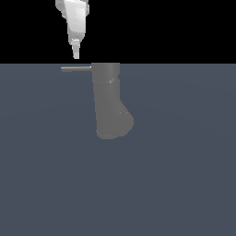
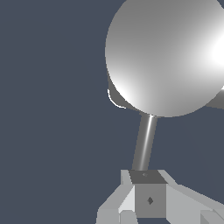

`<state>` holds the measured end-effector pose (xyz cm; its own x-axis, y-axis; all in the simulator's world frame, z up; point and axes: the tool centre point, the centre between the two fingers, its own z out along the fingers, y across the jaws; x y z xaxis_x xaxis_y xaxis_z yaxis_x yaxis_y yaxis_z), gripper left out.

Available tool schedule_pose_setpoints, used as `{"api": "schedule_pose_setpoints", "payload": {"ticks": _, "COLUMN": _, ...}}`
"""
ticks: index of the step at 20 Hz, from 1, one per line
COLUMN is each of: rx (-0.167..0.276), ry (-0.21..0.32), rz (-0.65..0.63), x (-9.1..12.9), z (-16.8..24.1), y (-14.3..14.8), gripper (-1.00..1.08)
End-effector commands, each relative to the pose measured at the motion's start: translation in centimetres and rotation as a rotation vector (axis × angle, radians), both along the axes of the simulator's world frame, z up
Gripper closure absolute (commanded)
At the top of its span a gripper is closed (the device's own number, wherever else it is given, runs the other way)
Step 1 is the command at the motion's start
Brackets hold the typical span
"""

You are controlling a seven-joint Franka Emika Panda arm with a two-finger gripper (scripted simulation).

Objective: Turn on the faucet by rotating a designated handle.

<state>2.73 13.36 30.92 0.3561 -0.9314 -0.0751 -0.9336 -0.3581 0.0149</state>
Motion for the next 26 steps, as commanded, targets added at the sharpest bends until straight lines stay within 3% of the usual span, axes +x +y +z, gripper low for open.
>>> {"api": "schedule_pose_setpoints", "payload": {"ticks": 1, "rx": -0.018, "ry": -0.007, "rz": -0.047, "x": 0.9, "z": -1.0, "y": 0.9, "gripper": 1.08}}
{"api": "schedule_pose_setpoints", "payload": {"ticks": 15, "rx": -0.068, "ry": -0.035, "rz": -0.161, "x": 2.8, "z": -3.8, "y": 3.5, "gripper": 1.08}}
{"api": "schedule_pose_setpoints", "payload": {"ticks": 26, "rx": -0.068, "ry": -0.035, "rz": -0.160, "x": 1.4, "z": -3.8, "y": 3.2, "gripper": 1.08}}
